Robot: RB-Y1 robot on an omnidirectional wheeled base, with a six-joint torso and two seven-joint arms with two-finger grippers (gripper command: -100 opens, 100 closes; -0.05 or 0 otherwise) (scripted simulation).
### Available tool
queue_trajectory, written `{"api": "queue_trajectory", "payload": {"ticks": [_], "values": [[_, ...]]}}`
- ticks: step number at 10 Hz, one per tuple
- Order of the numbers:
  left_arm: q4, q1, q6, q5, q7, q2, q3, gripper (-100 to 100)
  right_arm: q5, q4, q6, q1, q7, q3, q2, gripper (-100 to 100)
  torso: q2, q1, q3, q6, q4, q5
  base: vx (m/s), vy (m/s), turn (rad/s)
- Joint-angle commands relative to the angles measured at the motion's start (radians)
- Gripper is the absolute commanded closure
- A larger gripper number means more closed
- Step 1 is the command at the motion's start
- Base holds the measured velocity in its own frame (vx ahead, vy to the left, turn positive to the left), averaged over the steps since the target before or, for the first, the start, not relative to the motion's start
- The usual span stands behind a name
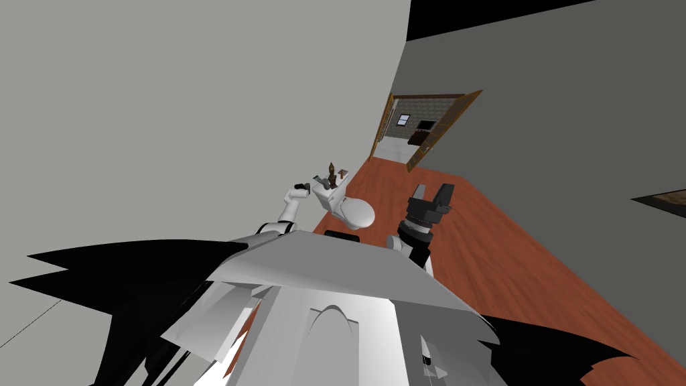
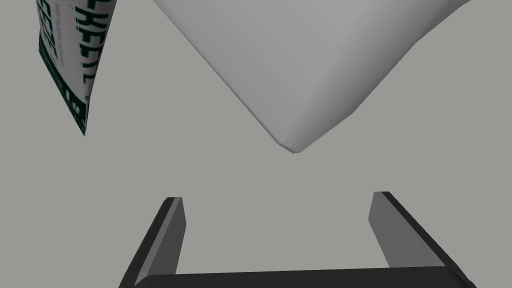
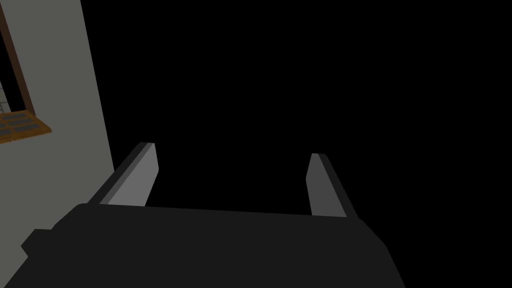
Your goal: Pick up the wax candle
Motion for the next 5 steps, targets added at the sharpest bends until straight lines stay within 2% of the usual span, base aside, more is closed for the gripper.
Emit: {"api": "queue_trajectory", "payload": {"ticks": [1, 2, 3, 5], "values": [[0.015, -0.017, 0.033, 0.0, 0.002, 0.002, 0.002, -100, 0.0, 0.0, 0.0, 0.0, 0.0, 0.0, 0.0, 0, 0.0, 0.0, 0.0, 0.0, 0.0, 0.0, -0.004, -0.007, -0.002], [0.063, -0.062, 0.07, 0.006, 0.011, 0.014, 0.011, -100, 0.0, 0.0, 0.0, 0.0, 0.0, 0.0, 0.0, 0, 0.0, 0.0, 0.0, 0.0, 0.0, 0.0, -0.006, -0.01, 0.007], [0.076, -0.075, 0.095, 0.006, 0.011, 0.014, 0.011, -100, 0.0, 0.0, 0.0, 0.0, 0.0, 0.0, 0.0, 0, 0.0, 0.0, 0.0, 0.0, 0.0, 0.0, -0.006, -0.011, 0.004], [0.135, -0.134, 0.153, 0.011, 0.02, 0.027, 0.02, -100, 0.0, 0.0, 0.0, 0.0, 0.0, 0.0, 0.0, 0, 0.0, 0.0, 0.0, 0.0, 0.0, 0.0, -0.006, -0.014, 0.002]]}}
